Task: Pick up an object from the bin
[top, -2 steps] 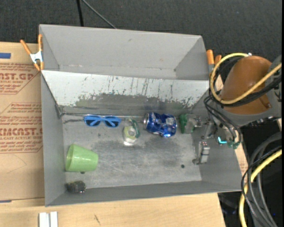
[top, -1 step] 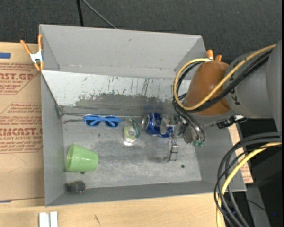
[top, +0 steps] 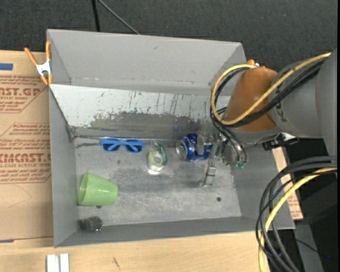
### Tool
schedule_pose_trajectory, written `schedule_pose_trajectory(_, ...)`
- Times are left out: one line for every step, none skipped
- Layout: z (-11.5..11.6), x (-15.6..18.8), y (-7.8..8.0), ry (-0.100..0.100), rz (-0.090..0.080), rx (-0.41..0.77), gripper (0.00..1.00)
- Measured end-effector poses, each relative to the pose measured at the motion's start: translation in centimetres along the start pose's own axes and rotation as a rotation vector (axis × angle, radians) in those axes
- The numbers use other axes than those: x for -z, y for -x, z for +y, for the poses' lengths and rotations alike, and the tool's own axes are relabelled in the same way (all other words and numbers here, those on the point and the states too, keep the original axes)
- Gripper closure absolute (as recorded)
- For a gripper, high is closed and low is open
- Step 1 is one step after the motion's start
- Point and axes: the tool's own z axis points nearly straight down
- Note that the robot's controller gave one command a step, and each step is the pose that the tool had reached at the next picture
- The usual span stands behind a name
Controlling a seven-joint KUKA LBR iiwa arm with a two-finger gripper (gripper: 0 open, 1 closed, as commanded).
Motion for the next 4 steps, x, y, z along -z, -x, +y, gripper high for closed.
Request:
schedule_pose_trajectory(-0.1,0.4,0.3,-0.002,-0.013,-0.001,1.0)
schedule_pose_trajectory(-0.1,0.0,0.0,-0.003,0.0,-0.001,0.0)
schedule_pose_trajectory(-0.2,0.3,0.2,-0.004,-0.007,-0.002,1.0)
schedule_pose_trajectory(0.0,11.7,-0.3,-0.002,-0.01,-0.005,1.0)
